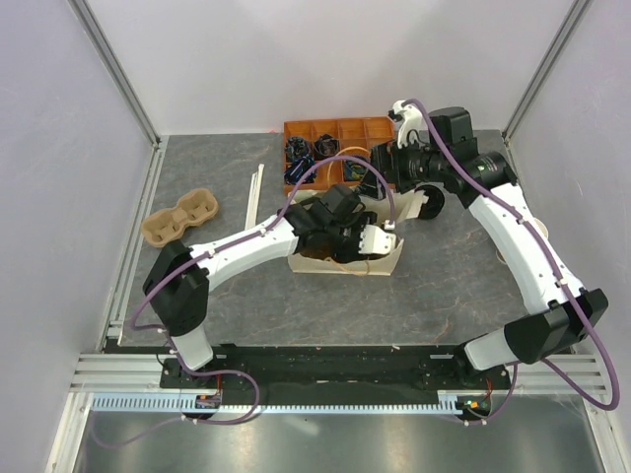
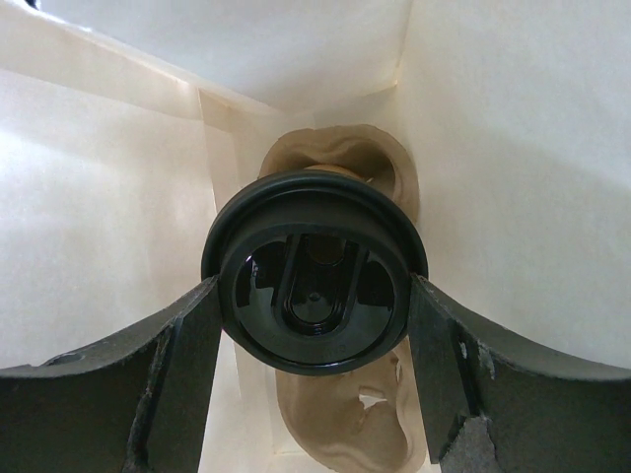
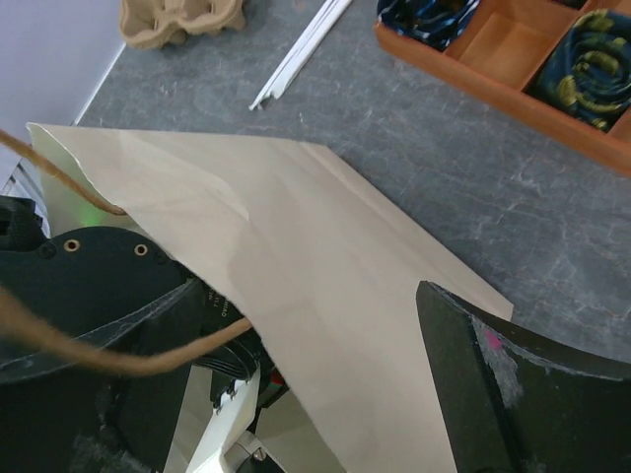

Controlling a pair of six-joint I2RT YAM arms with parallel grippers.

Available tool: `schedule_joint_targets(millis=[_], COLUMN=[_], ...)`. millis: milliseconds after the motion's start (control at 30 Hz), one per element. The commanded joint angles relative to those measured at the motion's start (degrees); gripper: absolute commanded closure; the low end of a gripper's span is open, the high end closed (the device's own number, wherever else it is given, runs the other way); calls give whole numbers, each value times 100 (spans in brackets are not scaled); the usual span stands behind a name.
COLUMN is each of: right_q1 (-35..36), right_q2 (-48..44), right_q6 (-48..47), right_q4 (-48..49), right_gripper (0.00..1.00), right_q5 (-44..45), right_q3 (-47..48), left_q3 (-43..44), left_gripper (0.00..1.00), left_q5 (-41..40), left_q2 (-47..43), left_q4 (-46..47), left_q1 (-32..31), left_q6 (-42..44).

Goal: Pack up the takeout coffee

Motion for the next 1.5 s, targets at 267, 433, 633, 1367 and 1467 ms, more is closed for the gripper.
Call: schedule_joint_targets(millis=[267,433,633,1367,1467], right_q1=[-345,-573,-758,-890,-890], right_q2=[194,256,230,36,1], right_q6=[5,66,198,-399,-470], right_q4=[140,140,210,140,122], right_gripper=[2,2,2,3,4], right_q5=[-533,-445,-462,-655,-664], right_q3=[802,1021,1101,477,389], left_q3=[366,523,717,1438,1499], left_gripper=[79,78,77,36,33], left_q5=[400,549,611,418,400], left_q2=[763,939,1124,1045,1045], left_q4=[-939,-1105,-1316,-1510,-1466], left_q1=[389,468,521,547,547], left_q6=[172,217,208,-240,-302])
